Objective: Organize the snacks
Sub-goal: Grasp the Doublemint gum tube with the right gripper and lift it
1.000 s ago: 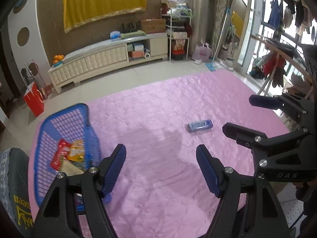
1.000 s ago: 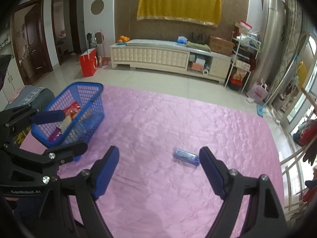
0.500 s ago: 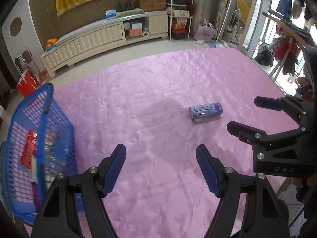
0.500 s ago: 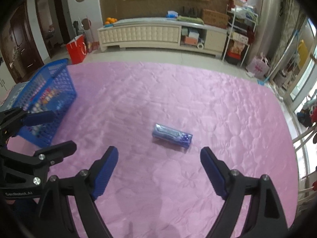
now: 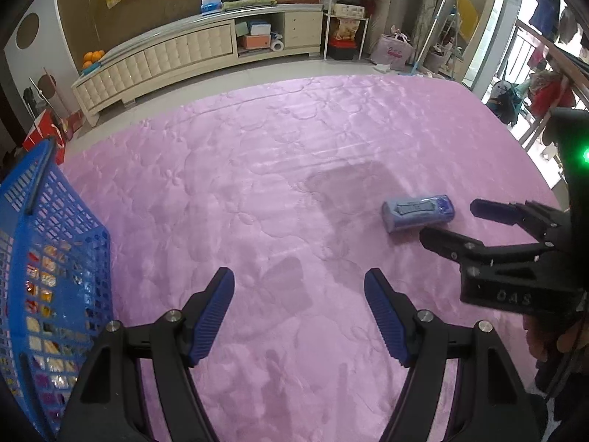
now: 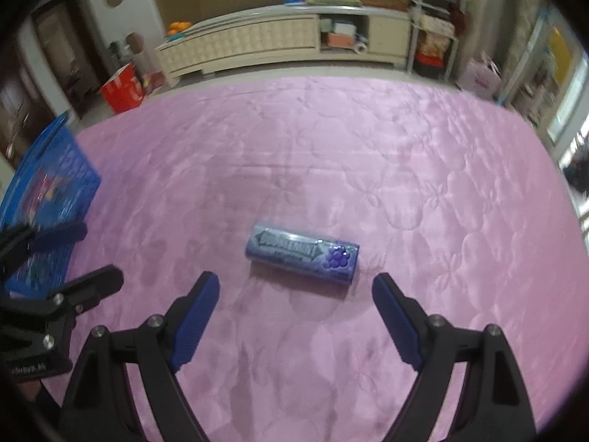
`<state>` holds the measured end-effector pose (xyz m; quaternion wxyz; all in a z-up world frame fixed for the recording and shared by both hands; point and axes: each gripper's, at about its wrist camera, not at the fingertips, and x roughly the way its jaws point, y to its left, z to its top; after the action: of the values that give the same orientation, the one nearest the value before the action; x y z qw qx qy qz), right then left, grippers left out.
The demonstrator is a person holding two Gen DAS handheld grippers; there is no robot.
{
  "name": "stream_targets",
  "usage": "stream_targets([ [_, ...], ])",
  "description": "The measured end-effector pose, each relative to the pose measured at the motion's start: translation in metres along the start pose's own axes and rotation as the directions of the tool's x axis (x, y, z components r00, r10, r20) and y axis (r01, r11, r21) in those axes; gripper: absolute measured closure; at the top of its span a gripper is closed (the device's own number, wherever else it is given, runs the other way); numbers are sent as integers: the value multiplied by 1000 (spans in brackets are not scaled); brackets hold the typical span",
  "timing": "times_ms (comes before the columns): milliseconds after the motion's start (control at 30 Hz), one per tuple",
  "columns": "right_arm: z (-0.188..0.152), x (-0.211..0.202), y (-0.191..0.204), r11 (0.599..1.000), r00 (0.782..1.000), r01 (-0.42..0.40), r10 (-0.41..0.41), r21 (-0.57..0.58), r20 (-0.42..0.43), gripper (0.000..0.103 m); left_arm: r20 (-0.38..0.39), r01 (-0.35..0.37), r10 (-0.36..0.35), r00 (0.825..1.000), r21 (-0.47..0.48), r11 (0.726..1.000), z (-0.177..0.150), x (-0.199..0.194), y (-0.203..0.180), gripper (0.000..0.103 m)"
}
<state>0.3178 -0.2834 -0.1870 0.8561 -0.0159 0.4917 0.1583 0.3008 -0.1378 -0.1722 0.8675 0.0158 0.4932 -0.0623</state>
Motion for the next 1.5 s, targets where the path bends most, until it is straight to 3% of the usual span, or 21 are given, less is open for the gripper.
stream_targets([
  [167, 8, 20, -6, 996, 999, 32, -31, 83, -17, 15, -3, -4, 4, 1000, -4, 1000, 6, 10, 7, 32],
  [267, 10, 29, -4, 994, 999, -12, 16, 108, -29, 15, 1, -12, 12, 1000, -4, 1000, 8, 14, 10, 32],
  [600, 12, 39, 9, 993, 994, 112, -111, 29, -21, 13, -6, -15, 15, 1000, -23, 1000, 14, 26, 19, 32],
  [933, 5, 33, 12, 993, 993, 117, -117, 16, 17, 18, 13, -36, 36, 999, -41, 999, 9, 13, 24, 32],
  [1500, 10, -95, 71, 990, 978, 106, -87, -93, 191, 17, 169, -60, 75, 983, -90, 994, -12, -100, 44, 32],
])
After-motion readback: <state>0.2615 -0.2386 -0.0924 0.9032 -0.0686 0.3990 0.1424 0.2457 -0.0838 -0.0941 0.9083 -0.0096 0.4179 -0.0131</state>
